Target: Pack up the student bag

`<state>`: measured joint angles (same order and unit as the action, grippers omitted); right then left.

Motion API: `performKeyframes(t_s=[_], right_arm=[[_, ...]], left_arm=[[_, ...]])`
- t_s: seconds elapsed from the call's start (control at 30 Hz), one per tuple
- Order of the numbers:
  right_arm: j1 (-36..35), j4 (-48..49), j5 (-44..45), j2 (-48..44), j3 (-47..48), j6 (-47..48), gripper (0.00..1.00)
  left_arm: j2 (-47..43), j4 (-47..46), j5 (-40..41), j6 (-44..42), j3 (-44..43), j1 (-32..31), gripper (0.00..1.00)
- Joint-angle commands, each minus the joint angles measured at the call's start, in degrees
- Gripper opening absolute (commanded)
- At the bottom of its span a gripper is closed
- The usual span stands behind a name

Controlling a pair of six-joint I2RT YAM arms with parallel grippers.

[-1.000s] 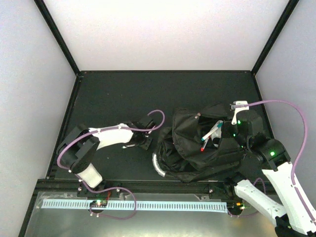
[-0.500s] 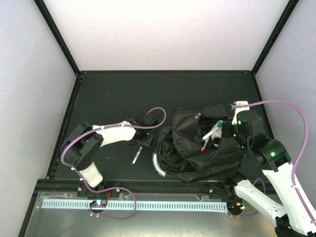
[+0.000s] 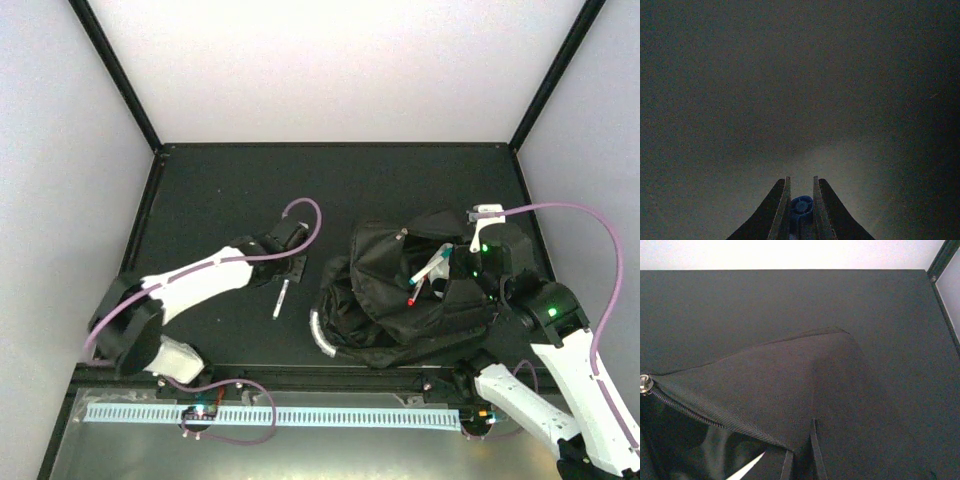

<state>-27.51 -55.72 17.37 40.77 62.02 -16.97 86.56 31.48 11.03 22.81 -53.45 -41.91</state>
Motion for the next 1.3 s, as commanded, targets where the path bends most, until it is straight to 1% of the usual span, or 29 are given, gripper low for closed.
performKeyframes(t_s=[0.0,0.1,0.23,0.33,0.5,0.53,0.6,0.7,0.97,1.03,1.17,1.23,1.27], right_arm=[[0.1,11.3,2.0,-1.3,4.2,0.0,0.06],[0.0,11.5,1.3,-1.0,4.0,-0.2,0.06],[0.1,11.9,0.2,-0.4,3.6,-0.8,0.06],[0.1,12.6,-0.9,0.0,3.4,-1.3,0.06],[0.1,13.0,-2.3,0.9,3.5,-2.1,0.06],[0.0,13.0,-2.7,1.1,3.6,-2.4,0.06],[0.1,13.6,-3.8,1.4,3.6,-3.1,0.06],[0.1,14.3,-5.7,1.9,3.8,-4.1,0.06],[0.1,13.2,-10.9,4.7,6.8,-7.4,0.06],[0.1,12.8,-11.8,5.3,7.7,-7.9,0.06],[0.1,12.1,-12.7,6.0,9.4,-8.5,0.06],[0.1,11.5,-13.1,6.4,10.4,-9.0,0.06],[0.1,10.9,-13.4,6.6,10.9,-9.2,0.06]], left_arm=[[-11.4,0.4,2.1,1.6,-1.8,0.3,0.02],[-19.0,-0.5,0.6,1.4,-2.7,0.3,0.01],[-28.3,-7.2,-6.7,0.8,-2.1,0.3,0.01],[-34.3,-15.9,-13.3,3.7,0.0,0.3,0.01],[-42.1,-29.8,-19.9,12.6,3.0,0.3,0.01],[-42.9,-33.3,-20.8,14.1,4.2,0.1,0.01],[-43.8,-43.9,-22.3,16.6,7.9,-0.5,0.02],[-42.0,-59.0,-22.6,17.2,11.9,-3.0,0.02],[-29.7,-79.7,-23.3,1.8,7.7,-12.2,0.02],[-25.9,-83.7,-24.2,-2.4,6.4,-14.3,0.02],[-18.5,-88.7,-24.6,-9.5,4.2,-18.2,0.02],[-15.3,-88.6,-23.1,-13.1,2.6,-20.3,0.02],[-13.9,-87.1,-22.3,-14.7,1.7,-21.0,0.02]])
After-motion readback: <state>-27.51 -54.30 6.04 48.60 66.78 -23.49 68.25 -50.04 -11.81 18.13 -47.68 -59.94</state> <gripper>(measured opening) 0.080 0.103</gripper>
